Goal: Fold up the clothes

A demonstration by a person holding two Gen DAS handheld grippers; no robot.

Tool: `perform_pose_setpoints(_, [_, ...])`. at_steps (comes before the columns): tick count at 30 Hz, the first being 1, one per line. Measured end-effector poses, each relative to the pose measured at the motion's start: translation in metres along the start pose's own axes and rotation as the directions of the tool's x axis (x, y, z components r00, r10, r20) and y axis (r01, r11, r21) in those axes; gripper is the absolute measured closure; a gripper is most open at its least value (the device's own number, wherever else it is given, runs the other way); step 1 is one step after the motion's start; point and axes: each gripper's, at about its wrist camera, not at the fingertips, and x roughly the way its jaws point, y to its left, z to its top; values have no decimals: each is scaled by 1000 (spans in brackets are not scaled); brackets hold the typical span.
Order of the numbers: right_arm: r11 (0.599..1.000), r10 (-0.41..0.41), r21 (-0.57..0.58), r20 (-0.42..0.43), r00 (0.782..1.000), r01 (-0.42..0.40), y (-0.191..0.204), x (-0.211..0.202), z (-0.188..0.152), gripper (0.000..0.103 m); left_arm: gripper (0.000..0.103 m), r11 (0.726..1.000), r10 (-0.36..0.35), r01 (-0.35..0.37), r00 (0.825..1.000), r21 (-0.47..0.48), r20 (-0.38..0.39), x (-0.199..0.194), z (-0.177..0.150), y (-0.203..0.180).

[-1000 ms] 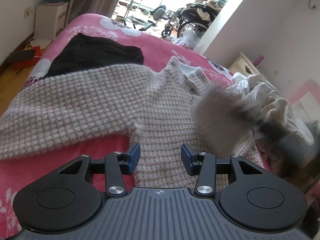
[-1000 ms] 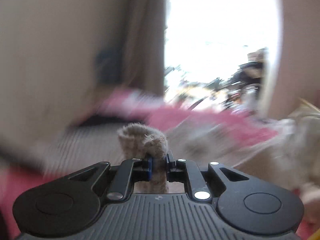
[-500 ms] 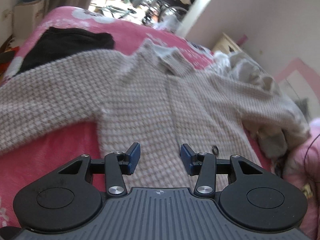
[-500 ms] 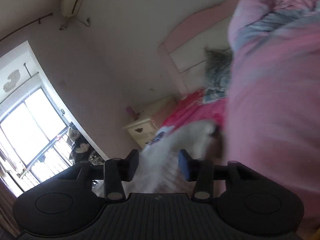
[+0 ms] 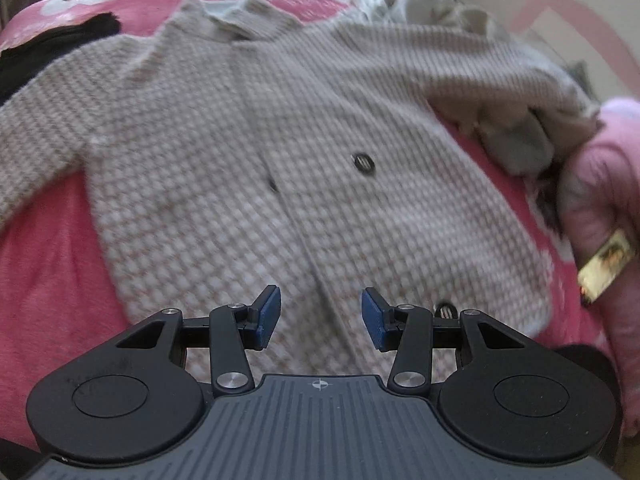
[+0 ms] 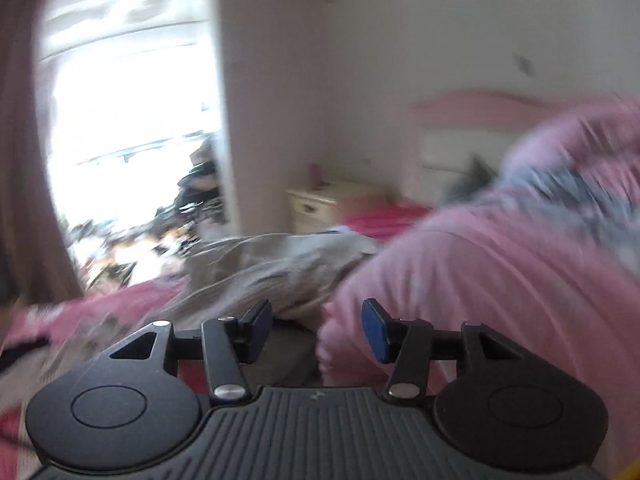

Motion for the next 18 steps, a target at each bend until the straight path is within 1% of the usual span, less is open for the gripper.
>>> perform_pose_setpoints(2, [992,19,-120,-77,997,-28,18,5,-12,51,58,1000,-1,1,1000,12,-16,5,-6,-7])
perform_pose_setpoints(4, [979,51,-187,-191,980,-87,40,27,-35,57,58,1000,1,0,999,22,-37,10,-12,-13])
perform_pose_setpoints(5, [975,83,-180,-245,966,-129,49,37,-49,65,58,1000,3,-2,999,27,-47,12,-14,-15])
perform_pose_setpoints(6, [966,109,-192,-295,949,-170,60,49,-64,66,58,999,5,-3,999,39,-54,13,-17,-18])
perform_pose_setpoints(7, [949,124,-233,-340,932,-211,74,62,-80,66,58,999,8,-5,998,52,-60,15,-21,-21])
perform_pose_setpoints(8, [928,130,-280,-377,917,-247,87,75,-94,70,58,998,18,-14,998,69,-63,16,-24,-25])
perform_pose_setpoints(10, [874,130,-376,-430,894,-307,110,95,-118,70,58,994,44,-37,997,103,-70,20,-30,-30])
perform_pose_setpoints(13, [804,174,-434,-481,859,-406,131,119,-139,71,58,991,61,-51,995,123,-80,24,-34,-35])
perform_pose_setpoints(14, [789,179,-446,-491,852,-423,137,119,-145,71,58,991,60,-50,995,121,-84,25,-34,-35])
perform_pose_setpoints(15, [778,186,-449,-503,844,-439,142,120,-149,71,58,993,53,-44,995,107,-81,26,-33,-35])
perform_pose_setpoints(16, [777,196,-437,-515,834,-453,145,124,-151,71,59,995,45,-38,996,91,-78,28,-32,-34])
perform_pose_setpoints(17, [783,202,-422,-524,827,-458,148,130,-152,69,59,997,38,-32,997,76,-74,29,-31,-33])
perform_pose_setpoints(18, [801,206,-393,-528,824,-452,149,140,-150,68,59,998,31,-26,997,61,-71,31,-30,-33])
